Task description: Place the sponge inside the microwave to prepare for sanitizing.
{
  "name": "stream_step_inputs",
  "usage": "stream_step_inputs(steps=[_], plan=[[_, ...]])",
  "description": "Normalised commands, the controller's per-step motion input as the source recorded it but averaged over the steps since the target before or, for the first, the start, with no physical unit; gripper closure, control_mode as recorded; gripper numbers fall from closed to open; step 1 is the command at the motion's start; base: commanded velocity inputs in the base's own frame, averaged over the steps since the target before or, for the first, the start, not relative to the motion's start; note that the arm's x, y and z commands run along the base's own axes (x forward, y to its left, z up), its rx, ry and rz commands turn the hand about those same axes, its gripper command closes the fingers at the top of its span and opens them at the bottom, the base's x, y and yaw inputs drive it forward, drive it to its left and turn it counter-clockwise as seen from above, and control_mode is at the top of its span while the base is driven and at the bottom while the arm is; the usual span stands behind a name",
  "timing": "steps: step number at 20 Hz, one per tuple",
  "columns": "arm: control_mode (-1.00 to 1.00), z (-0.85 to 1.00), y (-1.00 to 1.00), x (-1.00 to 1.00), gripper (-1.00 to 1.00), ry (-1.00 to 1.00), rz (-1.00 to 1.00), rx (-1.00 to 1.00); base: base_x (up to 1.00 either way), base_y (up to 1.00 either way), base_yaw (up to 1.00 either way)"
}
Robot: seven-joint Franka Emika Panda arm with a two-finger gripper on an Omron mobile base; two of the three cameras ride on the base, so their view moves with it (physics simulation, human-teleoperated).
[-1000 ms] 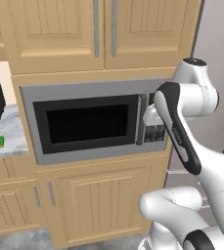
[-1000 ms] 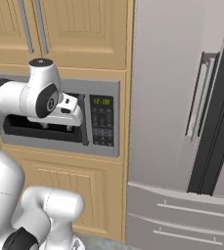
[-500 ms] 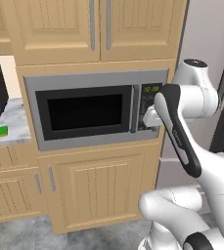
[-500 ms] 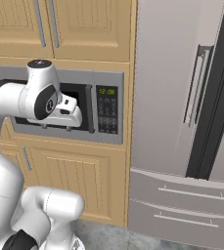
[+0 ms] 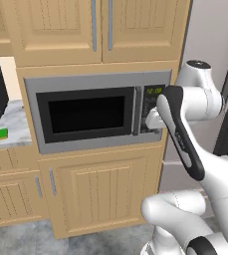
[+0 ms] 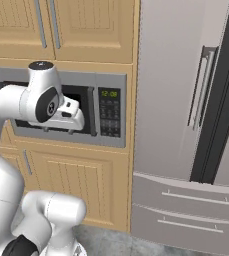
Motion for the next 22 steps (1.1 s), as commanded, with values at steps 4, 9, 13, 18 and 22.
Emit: stream_step_inputs(steps=[4,9,13,18,22], plan=[[-1.00,-0.18,0.00,0.53,-1.00,-0.12,-0.28,0.00,0.00,0.00,0.00],[-1.00,-0.20,-0.02,0.92,-1.00,-0.06,-0.25,-0.01,0.00,0.00,0.00],[-1.00,-0.24,-0.08,0.99,-1.00,-0.02,-0.13,0.00,0.00,0.00,0.00],[-1.00,-0.04,-0.02,0.62,-1.00,-0.01,0.00,0.00,0.00,0.00,0.00],[-1.00,-0.01,0.00,0.28,-1.00,0.00,0.05,0.00,0.00,0.00,0.00]])
